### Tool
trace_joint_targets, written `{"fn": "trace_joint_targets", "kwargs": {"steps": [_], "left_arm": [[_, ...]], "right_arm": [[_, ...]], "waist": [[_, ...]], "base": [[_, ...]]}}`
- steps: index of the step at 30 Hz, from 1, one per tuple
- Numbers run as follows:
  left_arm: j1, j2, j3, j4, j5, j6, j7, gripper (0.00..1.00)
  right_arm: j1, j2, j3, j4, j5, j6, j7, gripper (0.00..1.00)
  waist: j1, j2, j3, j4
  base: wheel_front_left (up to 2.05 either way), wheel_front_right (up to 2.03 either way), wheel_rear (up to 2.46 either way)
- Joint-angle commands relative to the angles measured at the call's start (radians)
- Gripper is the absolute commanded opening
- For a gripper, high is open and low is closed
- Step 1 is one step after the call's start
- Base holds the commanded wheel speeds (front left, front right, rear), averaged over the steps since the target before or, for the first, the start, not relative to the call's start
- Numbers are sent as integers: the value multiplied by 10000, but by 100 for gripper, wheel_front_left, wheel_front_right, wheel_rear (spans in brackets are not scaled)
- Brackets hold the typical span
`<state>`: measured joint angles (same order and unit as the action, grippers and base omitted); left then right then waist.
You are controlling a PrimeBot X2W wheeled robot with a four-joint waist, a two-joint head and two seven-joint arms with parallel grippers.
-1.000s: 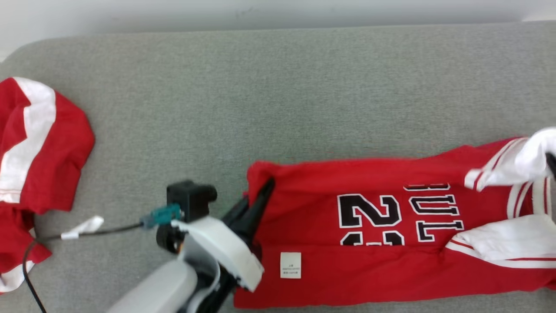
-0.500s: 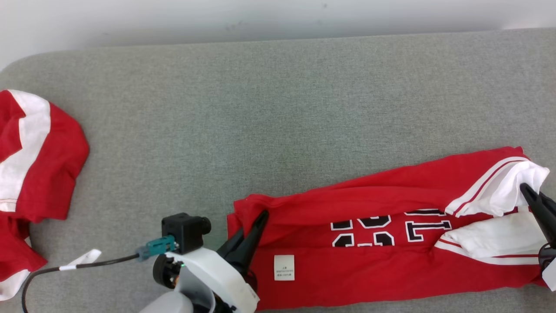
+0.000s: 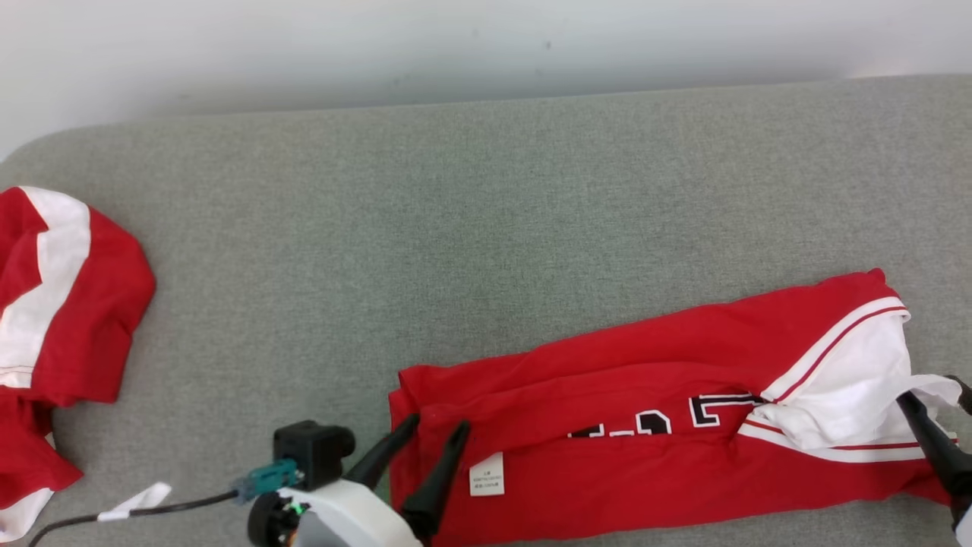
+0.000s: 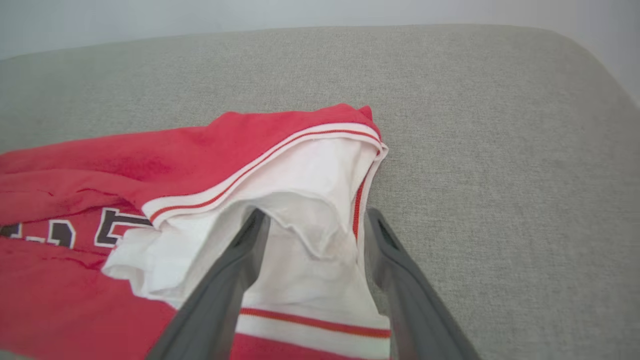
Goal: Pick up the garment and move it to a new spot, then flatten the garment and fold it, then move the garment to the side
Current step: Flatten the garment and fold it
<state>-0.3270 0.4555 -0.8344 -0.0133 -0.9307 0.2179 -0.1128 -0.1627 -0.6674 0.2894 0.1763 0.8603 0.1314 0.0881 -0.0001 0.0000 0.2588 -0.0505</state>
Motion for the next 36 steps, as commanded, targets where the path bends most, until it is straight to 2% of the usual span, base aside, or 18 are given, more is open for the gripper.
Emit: {"fn": "trace_joint_targets", "kwargs": {"steps": [1,5,8,11,12,16,20,27,32,36], "left_arm": [[135,84,56,20,192,61,-172,100],[628,144,360,165,851,756,-1134,100],[938,69,715,127,1497,1150,-1448,100],[1268,-106,1074,23,1955,1389,-1521,100],[1562,-400,1642,-279,2551,1485,-1518,100],[2101,-689,2358,-554,3690,1472,-1514,100],[2843,-1296,3274,-834,4869,1424,-1516,100],[3696,-2204,4183,-842,6436,794,-1518,100],[3904,-2786,4461,-528,7004,156,-1517,100],[3815,-3209,4662,-272,7288,-308,-1519,100]], "right_arm": [[157,-83,-66,12,-102,-16,-23,100],[723,129,-759,45,119,-16,-165,100],[1150,242,-1281,-60,239,-16,-155,100],[1443,340,-1636,-160,290,-16,-83,100],[1715,474,-2008,-251,331,-16,-14,100],[2055,711,-2529,-373,226,-16,75,100],[2248,1230,-3233,-612,276,-16,137,100],[1475,2009,-3739,-518,-186,-16,933,100],[375,2516,-3397,441,-859,-16,1901,100],[-185,2597,-3065,1504,-1605,-16,2580,100]], "waist": [[1,0,-67,-19],[1,0,-445,-22],[1,0,-660,31],[1,0,-785,61],[1,0,-897,105],[1,0,-1088,161],[1,0,-1376,159],[1,0,-1379,217],[1,0,-1154,319],[1,0,-1008,545]], "base": [[0,0,0],[0,0,0],[0,0,0],[0,0,0],[0,0,0],[0,0,0],[0,0,0],[0,0,0],[0,0,0],[0,0,0]]}}
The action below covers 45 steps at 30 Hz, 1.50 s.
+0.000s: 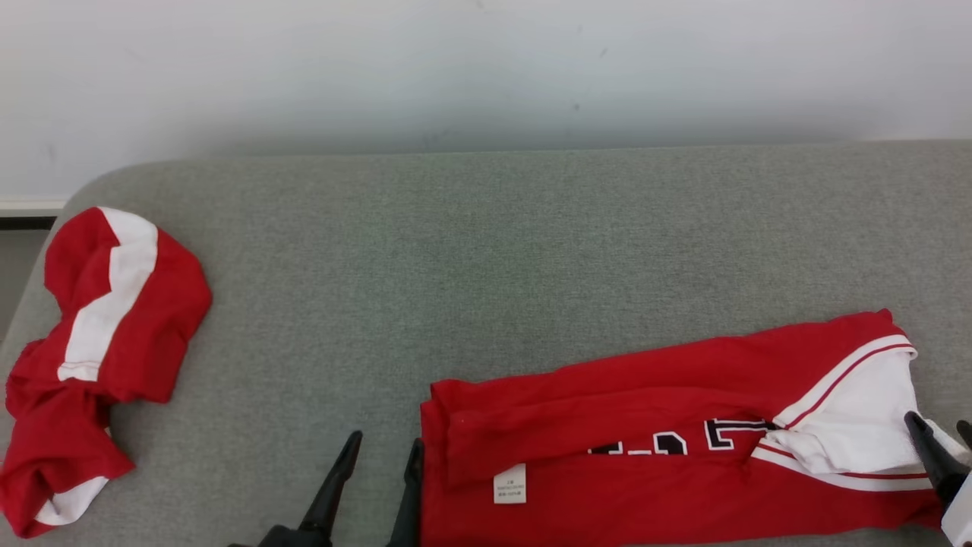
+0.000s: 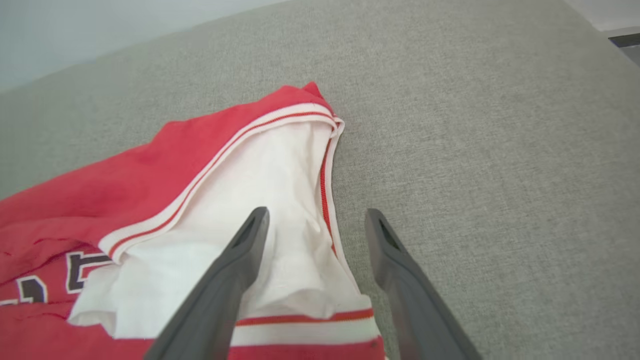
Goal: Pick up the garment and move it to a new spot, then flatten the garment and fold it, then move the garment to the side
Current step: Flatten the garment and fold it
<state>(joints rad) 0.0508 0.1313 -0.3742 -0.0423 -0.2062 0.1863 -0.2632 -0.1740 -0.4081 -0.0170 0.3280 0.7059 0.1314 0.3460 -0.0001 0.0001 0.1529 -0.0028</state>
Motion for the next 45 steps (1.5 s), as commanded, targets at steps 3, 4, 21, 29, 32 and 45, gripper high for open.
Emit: {"fn": "trace_joint_targets", "kwargs": {"steps": [3,4,21,29,32,45], "left_arm": [[62,-183,287,133,235,-223,-14,100],[73,-247,352,156,291,-296,-14,100],[-48,-707,959,604,924,-1154,-15,100],[98,-755,1048,917,979,-1369,-15,100],[163,-769,1088,962,931,-1424,-15,100],[480,-791,1287,1233,964,-1496,-15,100]], "right_arm": [[-305,14,78,630,-279,-16,207,100],[-348,-9,132,785,-341,-16,257,100],[-596,98,1676,1580,930,11,466,0],[-870,-1079,1183,1876,1413,-22,-298,0],[-812,-1696,854,1980,1543,-22,-425,0],[92,-3794,841,-37,1606,-21,-43,0]], "waist": [[1,-1,127,206],[1,-1,149,245],[1,-1,371,359],[1,-1,140,353],[1,-1,66,351],[1,-1,-581,182]], "base": [[0,0,0],[0,0,0],[0,0,0],[0,0,0],[0,0,0],[0,0,0]]}}
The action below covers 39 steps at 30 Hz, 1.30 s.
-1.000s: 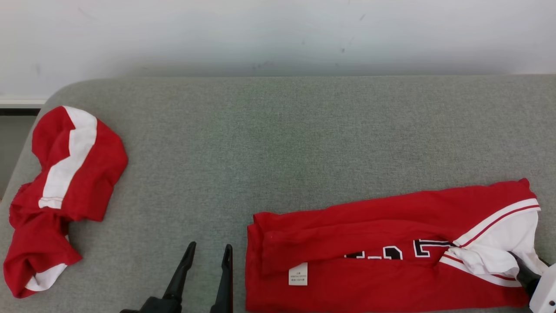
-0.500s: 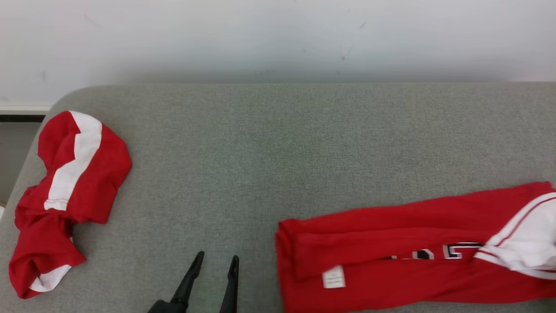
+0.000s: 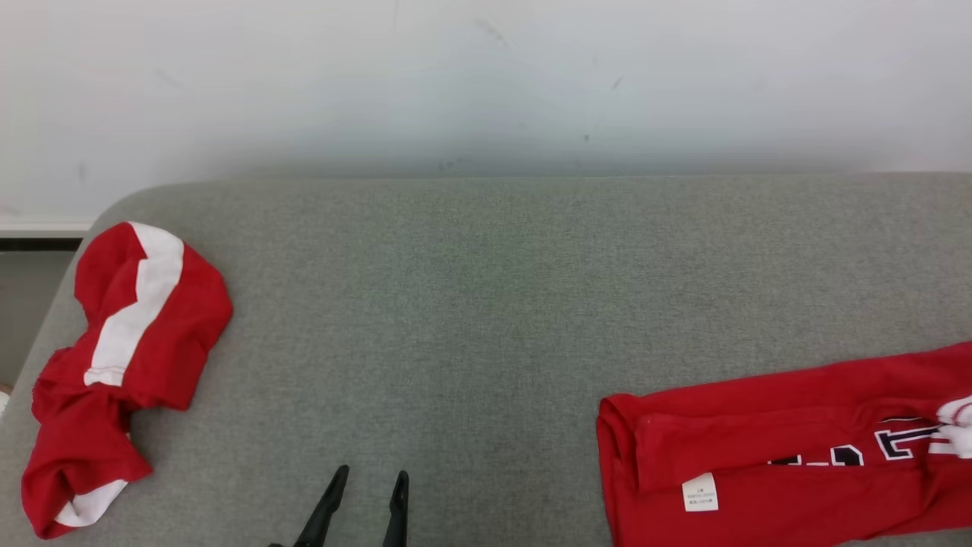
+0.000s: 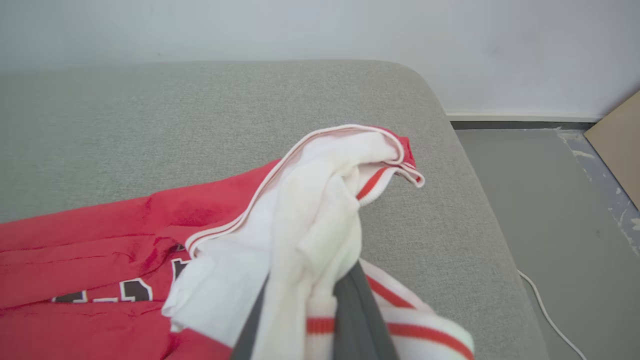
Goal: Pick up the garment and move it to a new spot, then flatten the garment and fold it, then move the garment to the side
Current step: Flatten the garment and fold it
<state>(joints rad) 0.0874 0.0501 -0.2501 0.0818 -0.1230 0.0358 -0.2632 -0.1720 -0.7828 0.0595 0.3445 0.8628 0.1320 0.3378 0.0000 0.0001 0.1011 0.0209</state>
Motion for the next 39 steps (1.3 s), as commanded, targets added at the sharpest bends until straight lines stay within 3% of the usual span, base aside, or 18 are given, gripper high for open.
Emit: {"fn": "trace_joint_targets", "kwargs": {"steps": [1,7,11,21,32,35,36,37,39], "left_arm": [[135,19,55,-16,123,20,-15,100],[153,19,-46,30,2,51,-15,100],[74,20,-125,60,-124,116,-15,100],[117,22,-359,143,-373,293,-15,100],[138,21,-271,189,-285,320,-15,100],[111,21,-263,220,-318,339,-15,100],[111,21,-269,235,-326,338,-15,100],[117,21,-274,252,-330,335,-15,100],[142,21,-264,272,-333,339,-15,100]], "right_arm": [[97,-72,287,-595,55,-27,141,0],[-104,475,1839,-2716,317,-25,1048,0],[-182,956,2541,-3191,233,-25,1339,0],[-437,3292,3498,-2274,-857,-25,1107,0],[-316,4525,3909,-1856,-1413,-25,809,0],[-321,4649,4109,-1846,-1532,-25,727,22],[-335,4673,4192,-1888,-1550,-25,667,48],[-330,4703,4293,-1924,-1532,-25,615,100],[-330,4734,4534,-2066,-1424,-25,489,100]], "waist": [[0,-1,-112,-86],[0,-1,-168,-151],[0,-1,-136,-98],[0,-1,-67,125],[0,-1,-55,85],[0,-1,-52,48],[0,-1,-55,38],[0,-1,-59,28],[0,-1,-75,8]], "base": [[0,0,0],[0,0,0],[0,0,0],[0,0,0],[0,0,0],[0,0,0],[0,0,0],[0,0,0],[0,0,0]]}}
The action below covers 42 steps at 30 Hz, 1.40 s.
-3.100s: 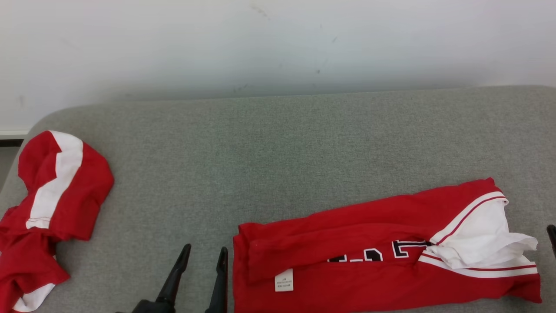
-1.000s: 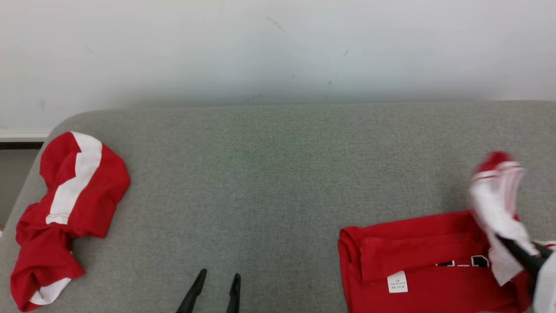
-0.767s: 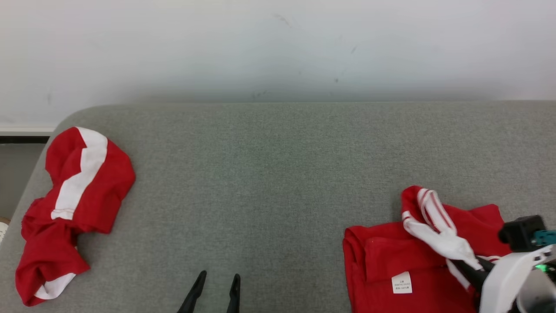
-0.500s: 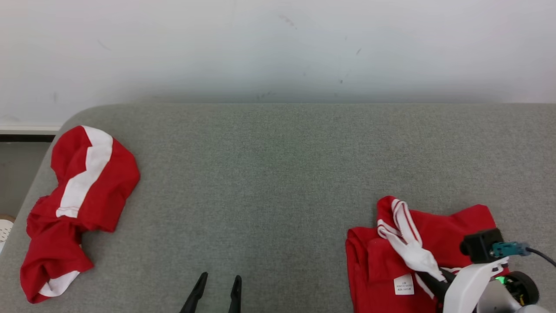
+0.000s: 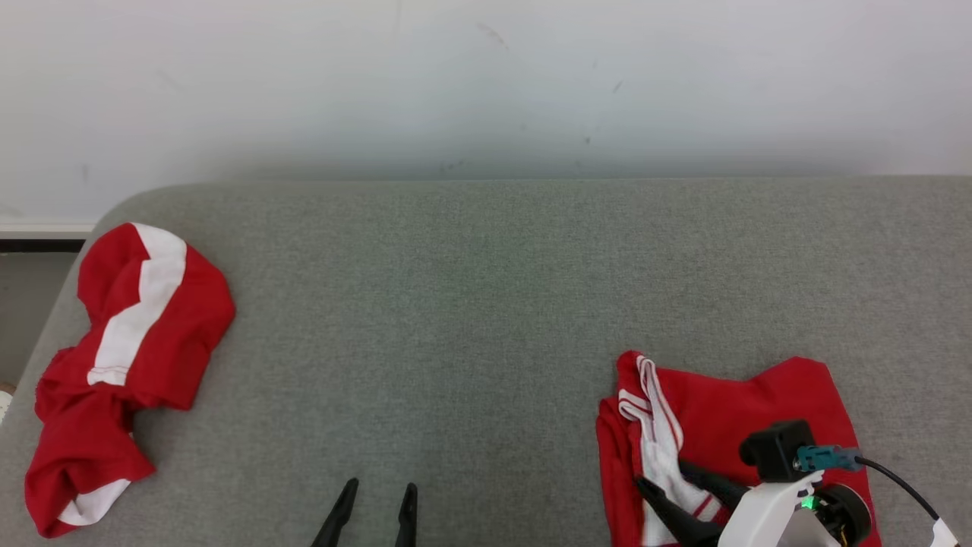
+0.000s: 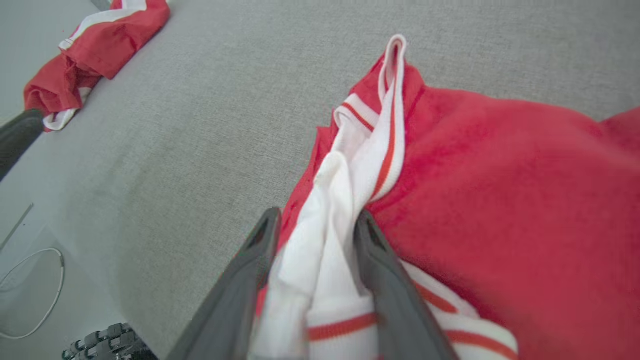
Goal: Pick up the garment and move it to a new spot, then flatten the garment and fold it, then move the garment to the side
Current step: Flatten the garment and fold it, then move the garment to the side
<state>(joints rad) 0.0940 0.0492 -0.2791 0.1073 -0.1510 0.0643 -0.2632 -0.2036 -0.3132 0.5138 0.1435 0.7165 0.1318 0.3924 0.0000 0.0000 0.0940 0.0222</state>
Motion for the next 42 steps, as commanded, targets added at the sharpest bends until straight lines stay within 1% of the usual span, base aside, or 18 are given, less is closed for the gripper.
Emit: {"fn": "trace_joint_targets", "kwargs": {"steps": [1,7,10,13,15,17,20,21,25,28,30,31,33,34,37,39,42], "left_arm": [[99,30,35,30,-46,58,-15,100],[155,30,143,96,12,4,-15,100],[167,30,167,108,-10,6,-15,100],[217,30,208,72,-64,20,-15,100],[239,30,259,29,-70,19,-15,100],[297,30,326,-4,-49,20,-15,100],[398,30,436,-50,38,2,-15,100],[430,30,490,-74,64,3,-15,100],[533,30,665,-197,230,-70,-15,100],[561,28,769,-312,394,-91,-15,100],[583,30,850,-379,499,-91,-15,100],[602,31,884,-395,563,-106,-15,100],[677,30,935,-425,622,-130,-15,100],[709,30,951,-431,622,-145,-15,100],[805,30,983,-453,703,-173,-15,100],[854,30,1003,-472,700,-166,-15,100],[898,30,979,-498,640,-138,-15,100]], "right_arm": [[5,62,20,-88,101,-23,-175,100],[43,262,603,-403,442,-23,-670,100],[92,160,893,-605,547,-23,-855,100],[230,-25,859,-812,397,-23,-1279,100],[332,-191,580,-927,164,-23,-1722,100],[491,-400,300,-1026,-328,-23,-2207,100],[856,-622,-399,-996,-1203,-23,-2993,100],[981,-653,-661,-975,-1508,-23,-3259,100],[1586,-584,-1830,-715,-2056,-23,-4142,100],[1966,-675,-2652,-181,-2520,-23,-4888,100],[2161,-560,-3150,304,-2766,-24,-5502,100],[2213,-677,-3305,545,-3081,-24,-5820,100],[2318,-554,-3657,1073,-3261,-24,-6258,100],[2392,-594,-3731,1304,-3490,-24,-6390,100],[2501,-400,-4091,1853,-3674,-24,-6567,100],[2526,-176,-4451,1860,-3657,-24,-6568,100],[2730,38,-4630,1848,-3564,-24,-6575,100]], "waist": [[0,0,-15,-22],[0,0,-119,-136],[0,0,-190,-173],[0,0,-304,-191],[0,0,-400,-192],[0,0,-495,-208],[0,0,-706,-260],[0,0,-768,-285],[0,0,-953,-370],[0,0,-1053,-412],[0,0,-1118,-434],[0,0,-1150,-433],[0,0,-1223,-442],[0,0,-1265,-434],[0,0,-1336,-406],[0,0,-1346,-381],[0,0,-1339,-333]], "base": [[0,0,0],[0,0,0],[0,0,0],[0,0,0],[0,0,0],[0,0,0],[0,0,0],[0,0,0],[0,0,0],[0,0,0],[0,0,0],[0,0,0],[0,0,0],[0,0,0],[0,0,0],[0,0,0],[0,0,0]]}}
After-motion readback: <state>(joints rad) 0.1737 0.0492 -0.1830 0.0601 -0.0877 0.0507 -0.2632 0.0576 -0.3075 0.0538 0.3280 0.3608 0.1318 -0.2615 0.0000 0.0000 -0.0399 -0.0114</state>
